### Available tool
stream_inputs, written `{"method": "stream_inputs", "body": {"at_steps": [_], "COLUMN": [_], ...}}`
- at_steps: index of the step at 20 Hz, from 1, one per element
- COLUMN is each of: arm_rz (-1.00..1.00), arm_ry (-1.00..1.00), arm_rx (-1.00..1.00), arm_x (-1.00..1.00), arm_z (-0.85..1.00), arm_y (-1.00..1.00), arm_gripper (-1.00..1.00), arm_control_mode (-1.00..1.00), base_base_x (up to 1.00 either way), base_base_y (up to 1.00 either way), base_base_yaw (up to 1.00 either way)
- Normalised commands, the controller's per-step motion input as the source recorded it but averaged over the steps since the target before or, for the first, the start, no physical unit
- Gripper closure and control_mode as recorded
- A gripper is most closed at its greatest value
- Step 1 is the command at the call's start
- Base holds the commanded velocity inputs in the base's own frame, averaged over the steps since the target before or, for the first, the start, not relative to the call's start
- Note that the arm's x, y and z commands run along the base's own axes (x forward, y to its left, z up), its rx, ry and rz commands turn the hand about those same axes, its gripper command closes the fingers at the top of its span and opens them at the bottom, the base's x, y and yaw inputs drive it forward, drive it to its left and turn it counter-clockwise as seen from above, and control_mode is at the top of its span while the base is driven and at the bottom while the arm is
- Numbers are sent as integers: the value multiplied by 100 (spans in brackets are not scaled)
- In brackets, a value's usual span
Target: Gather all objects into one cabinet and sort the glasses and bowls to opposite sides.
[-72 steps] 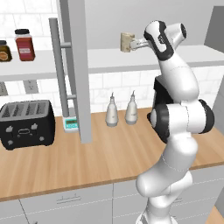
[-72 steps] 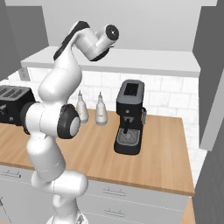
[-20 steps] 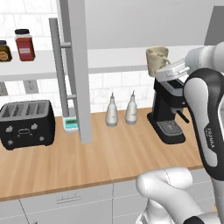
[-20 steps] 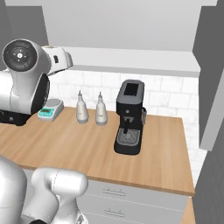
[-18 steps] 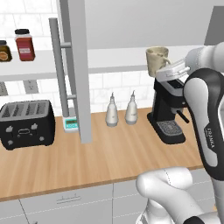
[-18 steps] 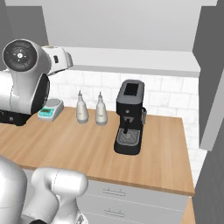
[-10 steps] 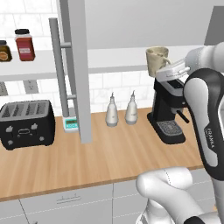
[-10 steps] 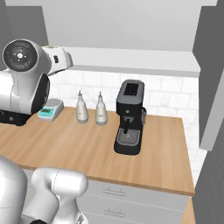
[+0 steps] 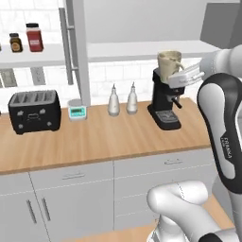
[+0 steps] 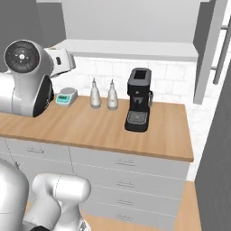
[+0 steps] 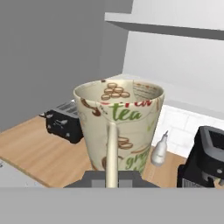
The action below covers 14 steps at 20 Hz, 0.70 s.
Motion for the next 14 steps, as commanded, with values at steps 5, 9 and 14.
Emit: {"method": "stream_inputs", "body": {"at_steps": [5, 9, 14], "arm_rz": [0, 0, 0], "arm_ry": [0, 0, 0], "arm_rx": [0, 0, 0], "arm_x": [0, 0, 0], "arm_z": [0, 0, 0], "arm_y": [0, 0, 0], "arm_gripper": [100, 100, 100], "arm_control_mode": [100, 100, 100], "base_base_x": [-87, -63, -65], "base_base_y": [3, 33, 43], "base_base_yaw": [0, 6, 5]}}
